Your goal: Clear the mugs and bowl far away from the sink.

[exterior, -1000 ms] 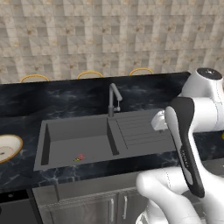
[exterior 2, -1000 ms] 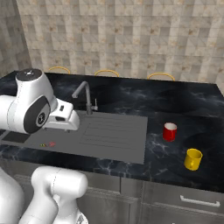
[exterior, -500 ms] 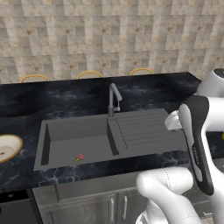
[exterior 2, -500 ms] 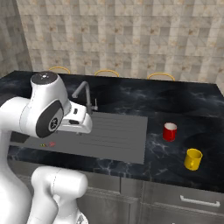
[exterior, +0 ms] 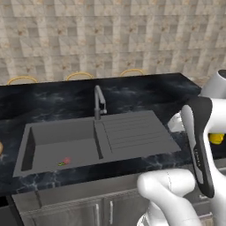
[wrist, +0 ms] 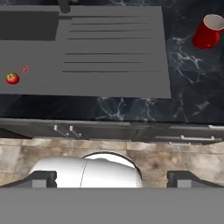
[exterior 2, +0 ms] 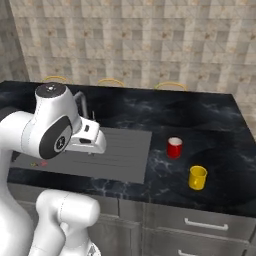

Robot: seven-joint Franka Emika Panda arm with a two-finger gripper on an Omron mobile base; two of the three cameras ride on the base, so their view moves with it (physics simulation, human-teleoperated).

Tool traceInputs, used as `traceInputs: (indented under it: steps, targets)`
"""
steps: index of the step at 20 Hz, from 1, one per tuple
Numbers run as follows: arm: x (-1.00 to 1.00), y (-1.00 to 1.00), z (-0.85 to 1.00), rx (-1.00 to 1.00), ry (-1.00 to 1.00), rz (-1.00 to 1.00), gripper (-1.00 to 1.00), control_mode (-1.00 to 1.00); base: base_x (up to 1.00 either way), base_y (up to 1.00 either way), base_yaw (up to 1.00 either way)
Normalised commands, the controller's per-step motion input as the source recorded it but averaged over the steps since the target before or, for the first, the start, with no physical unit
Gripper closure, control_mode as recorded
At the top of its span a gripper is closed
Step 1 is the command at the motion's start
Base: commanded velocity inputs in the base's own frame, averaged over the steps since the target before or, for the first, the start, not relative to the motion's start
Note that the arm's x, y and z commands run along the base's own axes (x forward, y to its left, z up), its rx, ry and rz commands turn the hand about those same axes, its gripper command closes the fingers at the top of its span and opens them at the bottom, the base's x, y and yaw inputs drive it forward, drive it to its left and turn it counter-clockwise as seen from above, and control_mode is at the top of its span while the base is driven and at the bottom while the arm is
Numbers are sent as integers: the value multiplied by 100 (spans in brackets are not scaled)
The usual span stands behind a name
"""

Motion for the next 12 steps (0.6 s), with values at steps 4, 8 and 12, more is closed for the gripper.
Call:
traceInputs:
  steps: [4,8,12]
  targets:
    - [0,0,0,0,0,0,-100,100,-4,-70,-11]
    - [0,0,0,0,0,0,-100,100,-1,-66,-11]
    - [0,0,0,0,0,0,-100,100,0,-61,-9]
